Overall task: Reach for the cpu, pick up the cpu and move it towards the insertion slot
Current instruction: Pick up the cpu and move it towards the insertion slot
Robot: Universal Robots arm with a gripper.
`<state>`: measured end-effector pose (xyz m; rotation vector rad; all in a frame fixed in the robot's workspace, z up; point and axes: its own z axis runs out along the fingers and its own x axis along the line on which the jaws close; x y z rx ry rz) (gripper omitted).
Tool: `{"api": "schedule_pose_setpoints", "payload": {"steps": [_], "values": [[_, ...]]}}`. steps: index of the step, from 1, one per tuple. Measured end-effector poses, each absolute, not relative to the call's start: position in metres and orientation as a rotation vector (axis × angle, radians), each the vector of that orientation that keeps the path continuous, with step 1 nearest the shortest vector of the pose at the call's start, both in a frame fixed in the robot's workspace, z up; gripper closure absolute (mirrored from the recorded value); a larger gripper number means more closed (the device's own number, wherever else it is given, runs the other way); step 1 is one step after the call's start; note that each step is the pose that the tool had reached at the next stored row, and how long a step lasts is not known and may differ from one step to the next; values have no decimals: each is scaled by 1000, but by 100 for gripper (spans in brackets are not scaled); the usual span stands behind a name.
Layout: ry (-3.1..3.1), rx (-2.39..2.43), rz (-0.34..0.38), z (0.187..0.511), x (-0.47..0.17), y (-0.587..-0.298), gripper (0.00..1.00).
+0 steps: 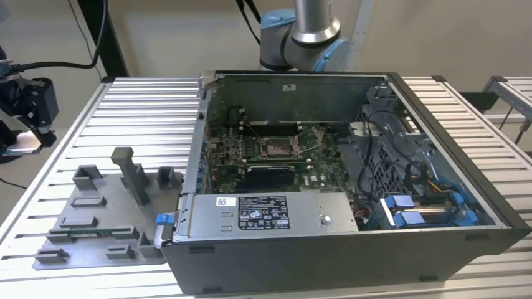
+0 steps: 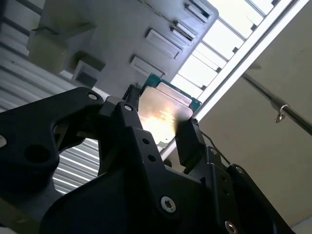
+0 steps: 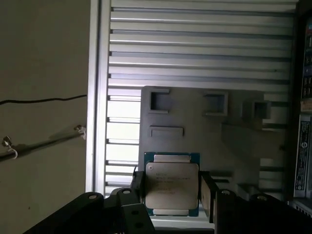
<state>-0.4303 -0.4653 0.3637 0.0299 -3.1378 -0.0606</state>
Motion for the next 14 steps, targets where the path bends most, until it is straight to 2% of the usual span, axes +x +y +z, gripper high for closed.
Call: {"api": "schedule_pose_setpoints", "payload": {"steps": [14], "values": [[-3138, 30, -61, 385, -430, -465, 100]]}}
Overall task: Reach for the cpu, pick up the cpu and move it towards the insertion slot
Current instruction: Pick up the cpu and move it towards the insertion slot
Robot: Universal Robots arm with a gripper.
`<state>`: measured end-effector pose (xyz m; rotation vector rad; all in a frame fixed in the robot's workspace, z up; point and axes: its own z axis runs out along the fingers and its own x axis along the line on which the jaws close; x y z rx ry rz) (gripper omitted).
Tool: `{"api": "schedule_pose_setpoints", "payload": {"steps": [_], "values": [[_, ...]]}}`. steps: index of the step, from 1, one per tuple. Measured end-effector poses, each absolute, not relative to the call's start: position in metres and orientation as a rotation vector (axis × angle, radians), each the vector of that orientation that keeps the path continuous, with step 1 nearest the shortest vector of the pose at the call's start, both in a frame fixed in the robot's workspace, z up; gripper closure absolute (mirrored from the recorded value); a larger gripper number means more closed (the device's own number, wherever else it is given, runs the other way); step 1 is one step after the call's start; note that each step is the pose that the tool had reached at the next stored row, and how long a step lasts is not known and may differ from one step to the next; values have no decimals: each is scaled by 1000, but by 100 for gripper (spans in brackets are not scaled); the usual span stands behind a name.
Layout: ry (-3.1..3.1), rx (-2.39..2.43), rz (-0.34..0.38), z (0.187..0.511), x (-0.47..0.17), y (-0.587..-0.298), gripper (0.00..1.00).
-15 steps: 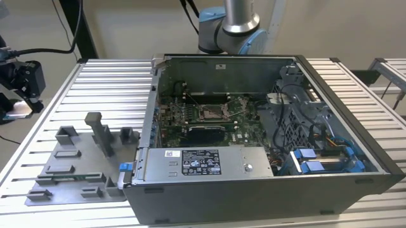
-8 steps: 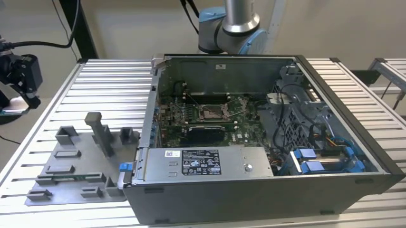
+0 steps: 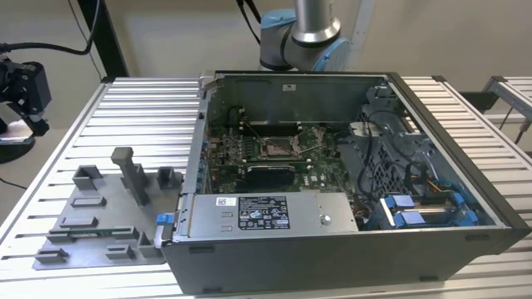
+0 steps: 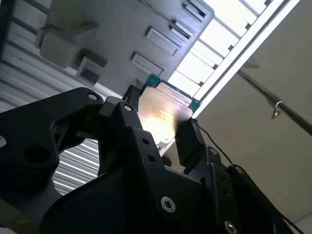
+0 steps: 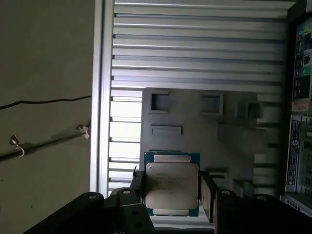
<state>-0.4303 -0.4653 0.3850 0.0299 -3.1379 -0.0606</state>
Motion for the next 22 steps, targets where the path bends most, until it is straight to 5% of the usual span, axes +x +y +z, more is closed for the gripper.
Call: {"api": "schedule_pose_setpoints", "payload": {"steps": [22], "values": [[-3138, 30, -61, 400, -430, -465, 100]]}}
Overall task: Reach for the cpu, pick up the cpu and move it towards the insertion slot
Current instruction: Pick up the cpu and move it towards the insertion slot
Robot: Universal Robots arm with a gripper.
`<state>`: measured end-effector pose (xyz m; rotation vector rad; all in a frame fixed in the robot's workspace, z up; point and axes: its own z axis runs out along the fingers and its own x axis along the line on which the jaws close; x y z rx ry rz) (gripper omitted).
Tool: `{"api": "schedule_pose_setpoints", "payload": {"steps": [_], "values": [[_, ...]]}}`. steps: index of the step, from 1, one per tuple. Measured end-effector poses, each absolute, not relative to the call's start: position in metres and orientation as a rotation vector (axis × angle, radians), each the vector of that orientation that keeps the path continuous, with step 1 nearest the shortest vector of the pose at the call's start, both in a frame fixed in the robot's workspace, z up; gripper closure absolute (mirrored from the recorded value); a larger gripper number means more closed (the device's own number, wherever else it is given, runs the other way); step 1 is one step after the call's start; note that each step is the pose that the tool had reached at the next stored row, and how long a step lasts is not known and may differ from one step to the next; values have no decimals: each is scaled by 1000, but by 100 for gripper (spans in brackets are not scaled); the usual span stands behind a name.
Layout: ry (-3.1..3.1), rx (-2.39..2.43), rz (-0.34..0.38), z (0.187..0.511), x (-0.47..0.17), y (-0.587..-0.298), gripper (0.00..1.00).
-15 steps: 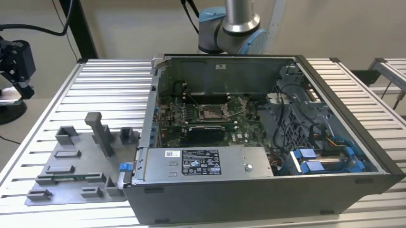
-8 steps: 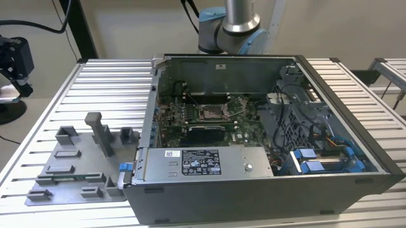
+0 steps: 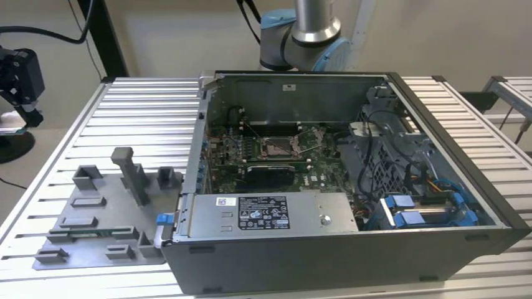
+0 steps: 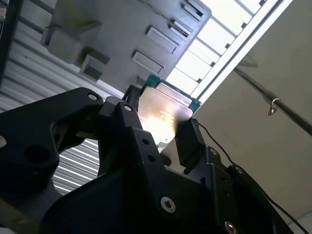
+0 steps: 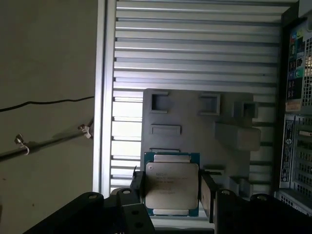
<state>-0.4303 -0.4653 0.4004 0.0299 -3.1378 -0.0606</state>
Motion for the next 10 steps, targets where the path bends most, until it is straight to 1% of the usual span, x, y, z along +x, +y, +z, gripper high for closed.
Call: {"api": "schedule_pose_setpoints", "payload": {"steps": [10], "values": [[-3138, 30, -61, 400, -420, -465, 100]]}}
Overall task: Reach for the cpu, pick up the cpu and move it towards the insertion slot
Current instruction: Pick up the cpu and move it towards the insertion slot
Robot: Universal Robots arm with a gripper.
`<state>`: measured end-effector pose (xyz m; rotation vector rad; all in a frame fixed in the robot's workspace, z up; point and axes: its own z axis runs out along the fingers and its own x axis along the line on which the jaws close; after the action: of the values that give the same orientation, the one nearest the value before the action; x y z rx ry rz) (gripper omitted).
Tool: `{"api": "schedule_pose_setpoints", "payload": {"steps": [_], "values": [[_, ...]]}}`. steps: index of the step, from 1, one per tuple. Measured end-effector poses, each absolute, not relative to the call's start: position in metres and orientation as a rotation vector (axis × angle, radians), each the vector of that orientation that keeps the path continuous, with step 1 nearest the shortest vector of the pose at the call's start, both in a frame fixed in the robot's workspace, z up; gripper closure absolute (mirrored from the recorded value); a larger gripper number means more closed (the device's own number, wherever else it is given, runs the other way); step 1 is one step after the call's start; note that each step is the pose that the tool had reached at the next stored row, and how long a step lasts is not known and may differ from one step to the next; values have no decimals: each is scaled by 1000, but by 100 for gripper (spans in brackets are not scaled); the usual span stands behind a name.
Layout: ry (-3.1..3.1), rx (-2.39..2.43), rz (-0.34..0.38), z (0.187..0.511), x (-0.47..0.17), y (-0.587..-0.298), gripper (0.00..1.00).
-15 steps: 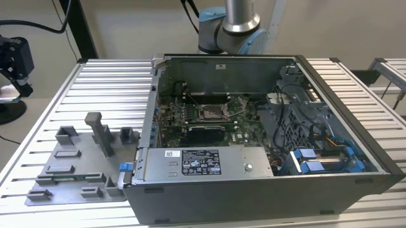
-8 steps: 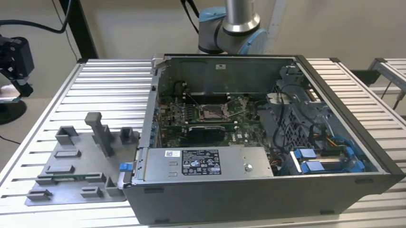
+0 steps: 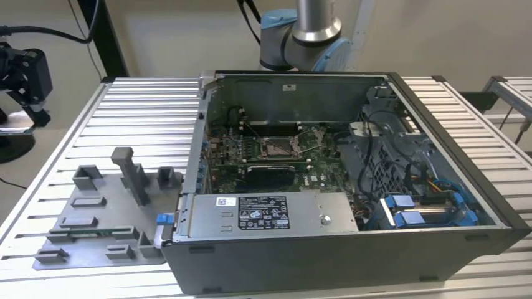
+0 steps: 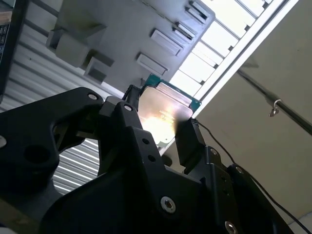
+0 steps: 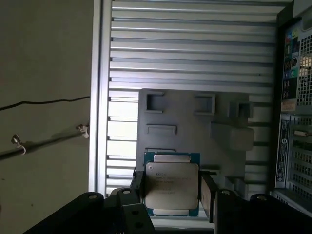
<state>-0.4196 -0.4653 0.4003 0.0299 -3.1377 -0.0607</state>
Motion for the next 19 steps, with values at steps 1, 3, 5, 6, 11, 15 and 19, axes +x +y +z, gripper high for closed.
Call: {"api": "schedule_pose_setpoints", "payload": {"steps": [1, 3, 5, 6, 11, 15, 19], "values": [[-3138, 30, -61, 400, -418, -465, 100], [-3137, 30, -61, 400, -414, -465, 100], [-3137, 30, -61, 400, -411, -465, 100], [-3137, 30, -61, 400, -410, -465, 100], [-3137, 30, -61, 400, -402, -465, 100], [-3137, 30, -61, 400, -396, -465, 100], [-3137, 30, -60, 400, -392, -465, 100]]}}
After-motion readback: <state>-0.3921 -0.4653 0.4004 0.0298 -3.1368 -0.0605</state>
